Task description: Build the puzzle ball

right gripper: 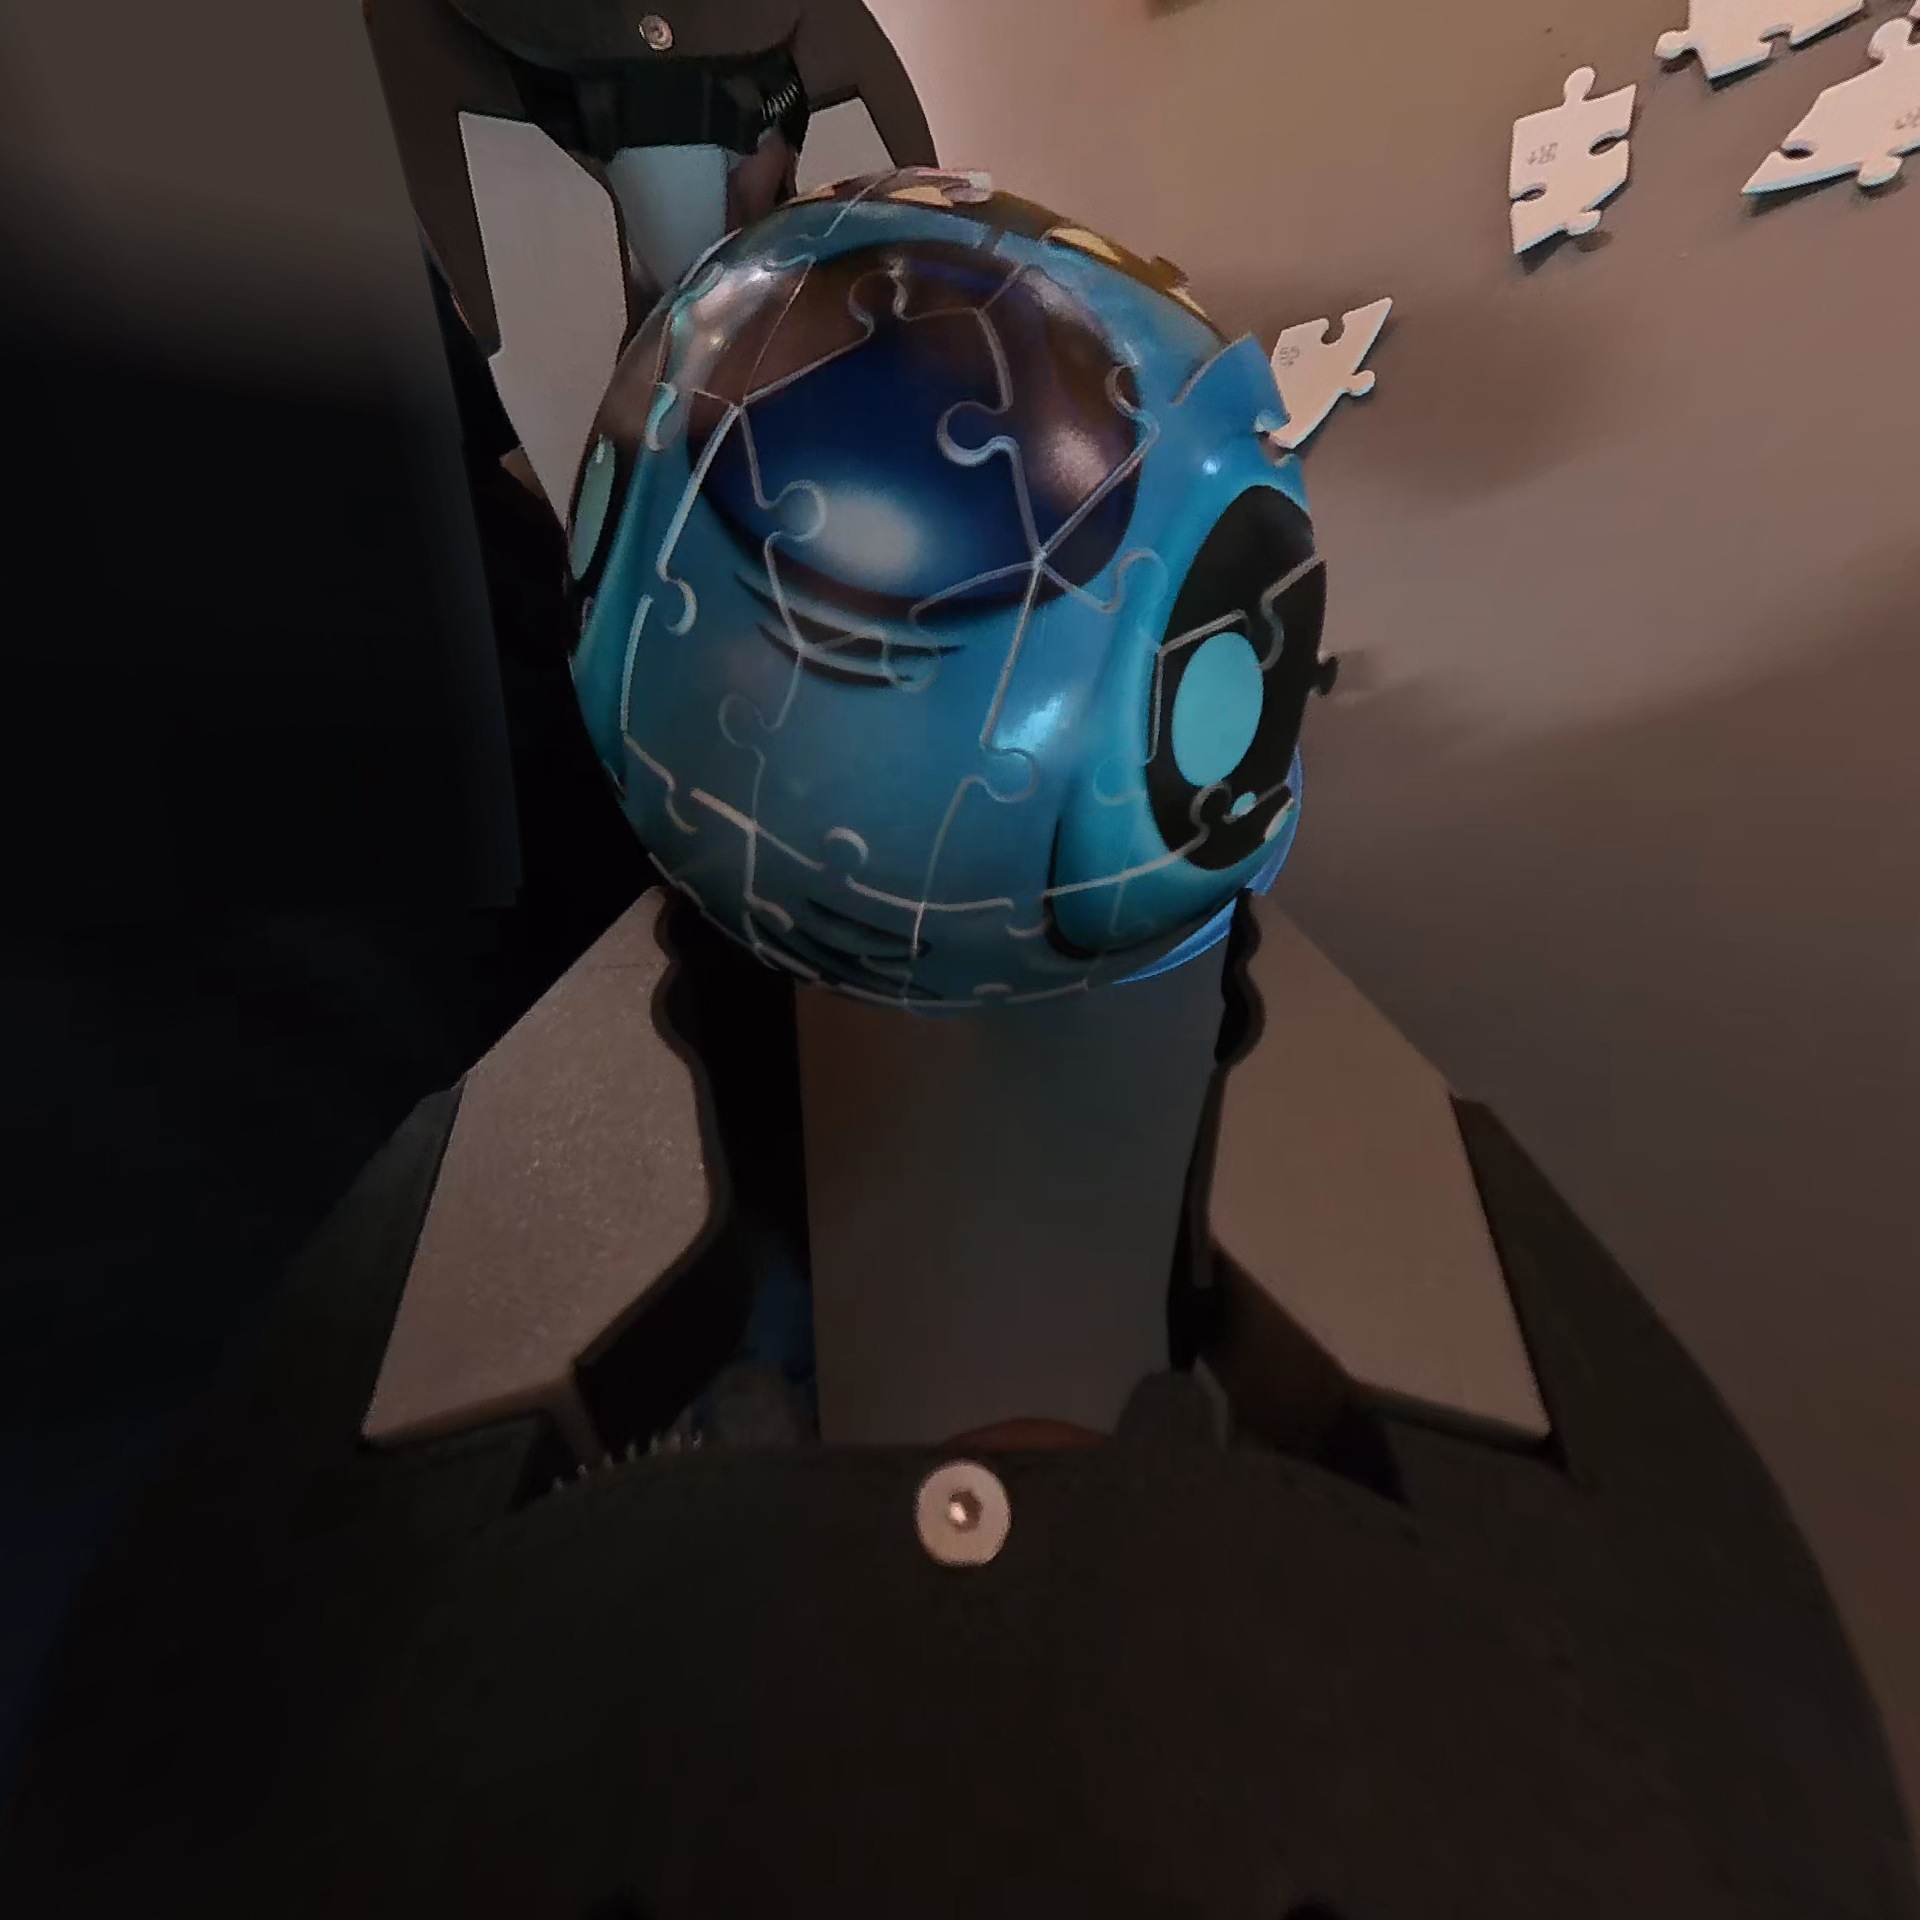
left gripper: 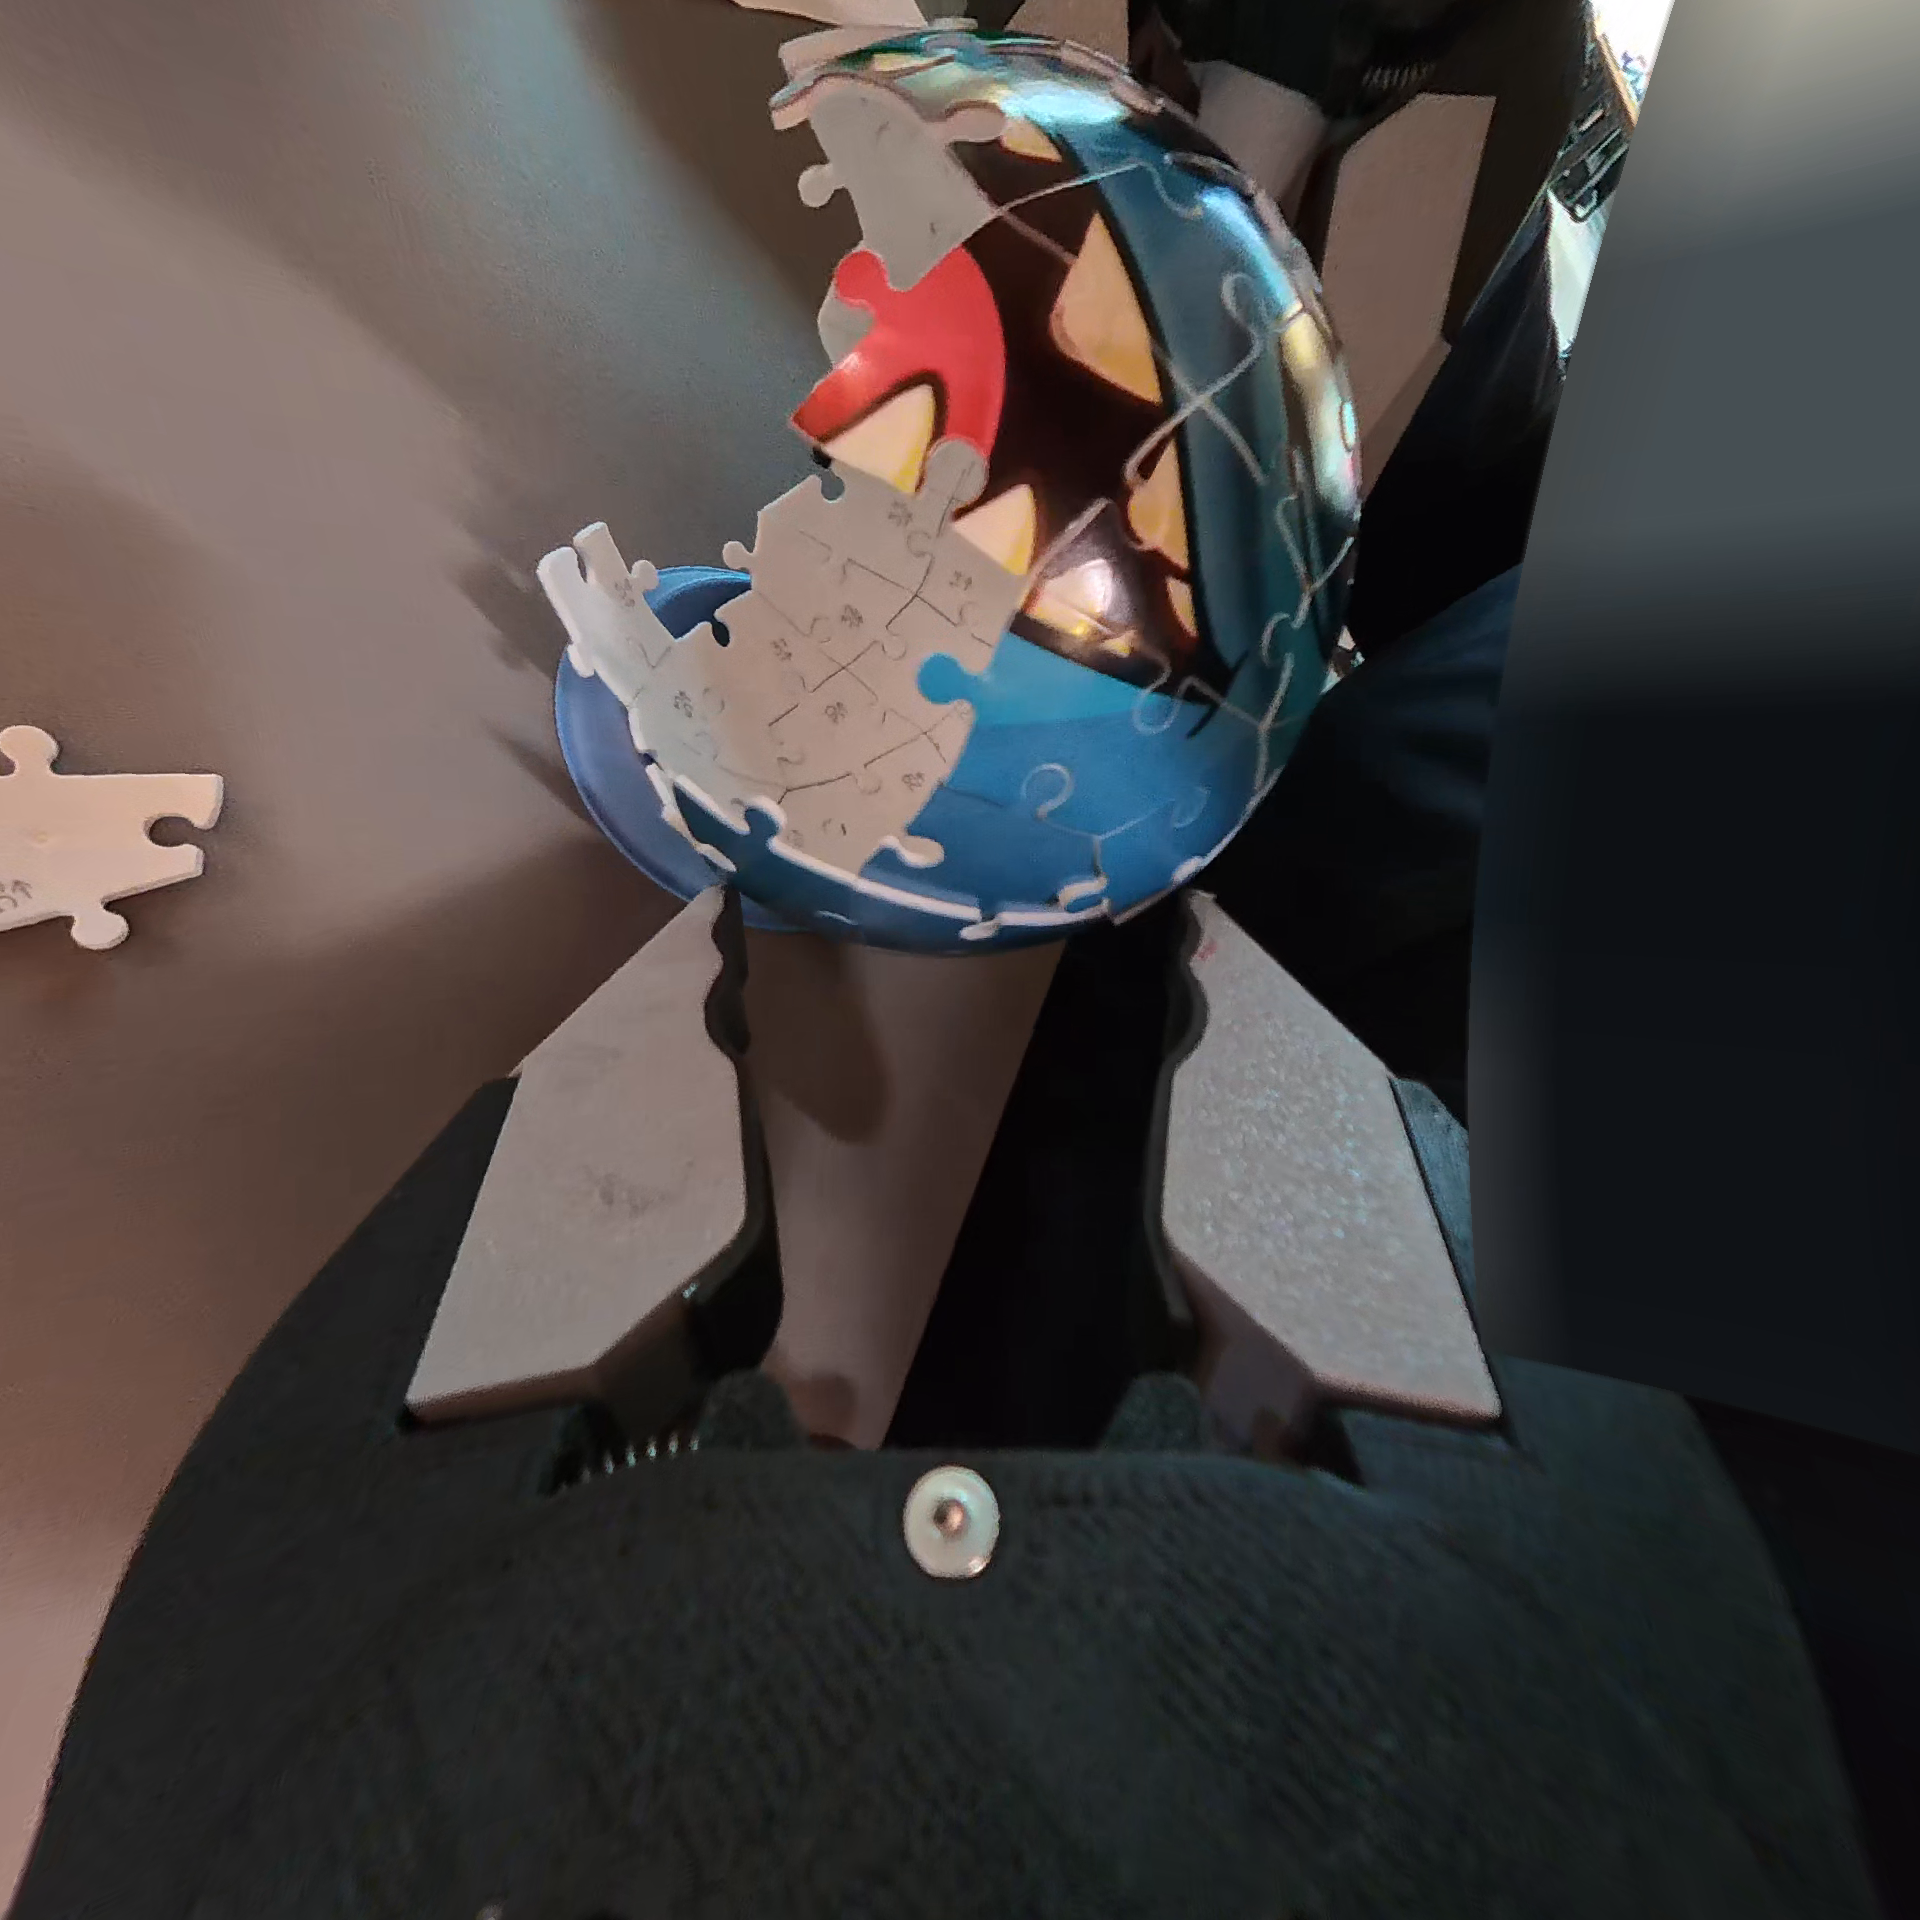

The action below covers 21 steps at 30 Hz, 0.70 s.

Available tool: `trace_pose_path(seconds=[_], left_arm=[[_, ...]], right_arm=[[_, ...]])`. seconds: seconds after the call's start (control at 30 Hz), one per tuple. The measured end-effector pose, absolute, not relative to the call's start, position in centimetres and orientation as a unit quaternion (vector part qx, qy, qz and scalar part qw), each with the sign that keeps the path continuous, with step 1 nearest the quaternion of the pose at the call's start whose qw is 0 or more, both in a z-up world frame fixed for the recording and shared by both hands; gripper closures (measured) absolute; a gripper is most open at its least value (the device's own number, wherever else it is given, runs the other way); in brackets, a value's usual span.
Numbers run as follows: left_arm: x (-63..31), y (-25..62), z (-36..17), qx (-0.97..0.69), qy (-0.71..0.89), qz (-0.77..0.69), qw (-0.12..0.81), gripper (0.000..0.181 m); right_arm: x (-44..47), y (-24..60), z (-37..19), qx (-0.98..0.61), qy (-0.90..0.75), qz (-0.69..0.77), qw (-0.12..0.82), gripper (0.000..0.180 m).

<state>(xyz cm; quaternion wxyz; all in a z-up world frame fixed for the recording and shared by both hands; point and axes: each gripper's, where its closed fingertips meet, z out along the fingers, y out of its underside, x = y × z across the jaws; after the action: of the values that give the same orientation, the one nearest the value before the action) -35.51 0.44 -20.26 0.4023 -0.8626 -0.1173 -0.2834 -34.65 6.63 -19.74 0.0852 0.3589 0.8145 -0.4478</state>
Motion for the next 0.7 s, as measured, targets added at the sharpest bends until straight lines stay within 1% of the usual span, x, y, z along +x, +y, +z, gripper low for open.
trace_pose_path(seconds=[0.17,0.37,0.53,0.7], left_arm=[[-35.5,0.36,-20.3,-0.858,-0.116,-0.29,0.408,0.104],[-35.42,0.24,-20.28,-0.856,-0.102,-0.281,0.421,0.102],[-35.88,0.01,-20.02,-0.852,-0.102,-0.272,0.436,0.102],[-35.88,0.13,-20.24,-0.852,-0.103,-0.269,0.437,0.103]], right_arm=[[-34.62,6.76,-19.76,0.354,0.818,-0.446,0.081,0.081],[-34.55,6.86,-19.83,0.354,0.816,-0.449,0.084,0.081],[-34.47,7.15,-19.37,0.353,0.81,-0.462,0.075,0.089],[-34.73,7.26,-19.36,0.354,0.81,-0.462,0.067,0.088]])
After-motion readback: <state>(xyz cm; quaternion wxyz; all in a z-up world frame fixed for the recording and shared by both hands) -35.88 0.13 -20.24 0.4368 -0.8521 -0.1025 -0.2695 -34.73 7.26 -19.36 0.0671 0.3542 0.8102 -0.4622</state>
